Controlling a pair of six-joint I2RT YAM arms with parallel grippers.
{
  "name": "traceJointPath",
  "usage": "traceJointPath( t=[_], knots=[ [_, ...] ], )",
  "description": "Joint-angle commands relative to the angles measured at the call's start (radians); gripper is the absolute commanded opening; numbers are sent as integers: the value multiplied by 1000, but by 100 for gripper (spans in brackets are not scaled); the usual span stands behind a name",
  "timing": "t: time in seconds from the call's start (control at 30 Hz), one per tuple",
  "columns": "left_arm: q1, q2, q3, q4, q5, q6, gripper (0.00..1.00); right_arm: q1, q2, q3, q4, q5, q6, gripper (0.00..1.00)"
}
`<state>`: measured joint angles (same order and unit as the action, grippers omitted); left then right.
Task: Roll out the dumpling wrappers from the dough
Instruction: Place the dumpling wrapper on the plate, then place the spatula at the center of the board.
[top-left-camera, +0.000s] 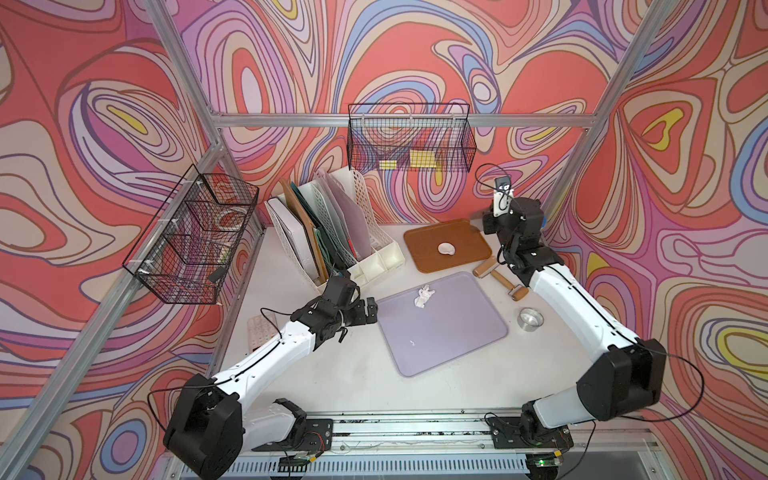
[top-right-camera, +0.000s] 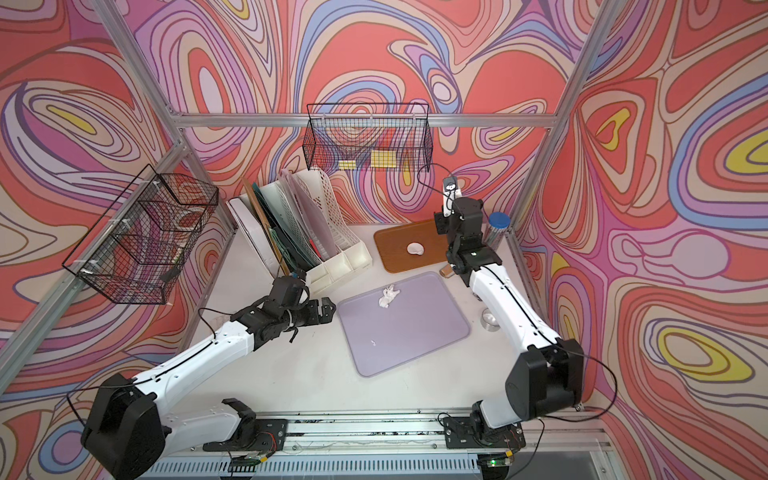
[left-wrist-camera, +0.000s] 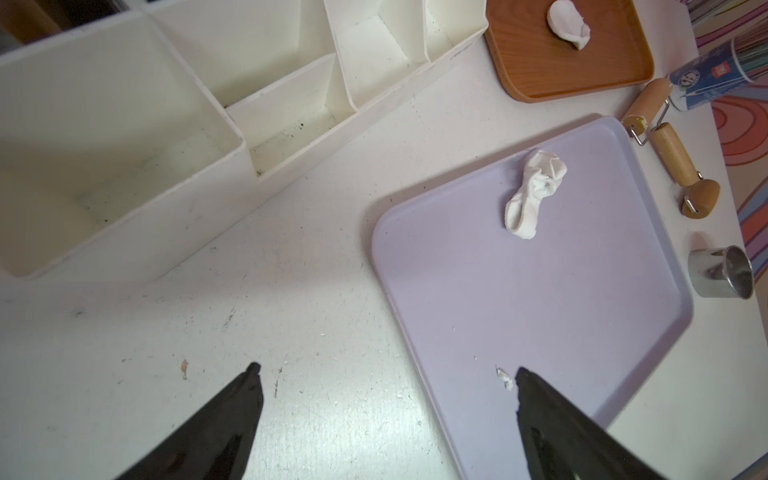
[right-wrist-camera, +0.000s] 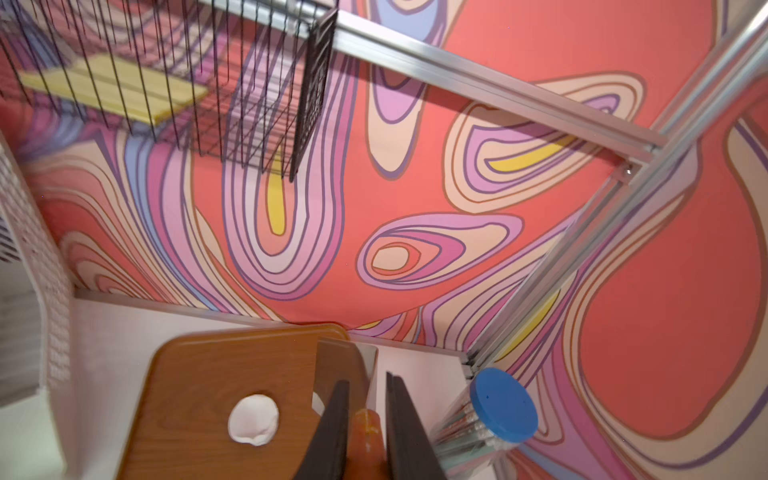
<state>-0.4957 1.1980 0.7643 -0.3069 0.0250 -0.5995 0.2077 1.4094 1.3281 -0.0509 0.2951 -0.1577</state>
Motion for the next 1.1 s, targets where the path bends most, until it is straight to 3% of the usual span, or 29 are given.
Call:
traceJointPath(
  t=[0.0, 0.23, 0.47, 0.67, 0.9, 1.07],
  knots=[
    [5, -67, -57, 35, -69, -1, 100, -84, -162, -112, -87, -29, 300, 0],
    [4, -174, -160, 140, -155, 23, 100, -270, -557, -467, -172, -33, 684, 0],
    [4, -193, -208, 170, -212, 10, 100, -292, -850, -824, -112, 76, 986, 0],
    [4, -154, -201, 182, -187, 6, 100, -294, -875, -1012, -87, 113, 1201, 0],
    [5, -132, -198, 187, -172, 4, 100, -294, -928, -1157, 13, 285, 1304, 0],
    [4, -135, -194, 181, -169, 1, 100, -295, -853, -1138, 70, 289, 1325, 0]
  ],
)
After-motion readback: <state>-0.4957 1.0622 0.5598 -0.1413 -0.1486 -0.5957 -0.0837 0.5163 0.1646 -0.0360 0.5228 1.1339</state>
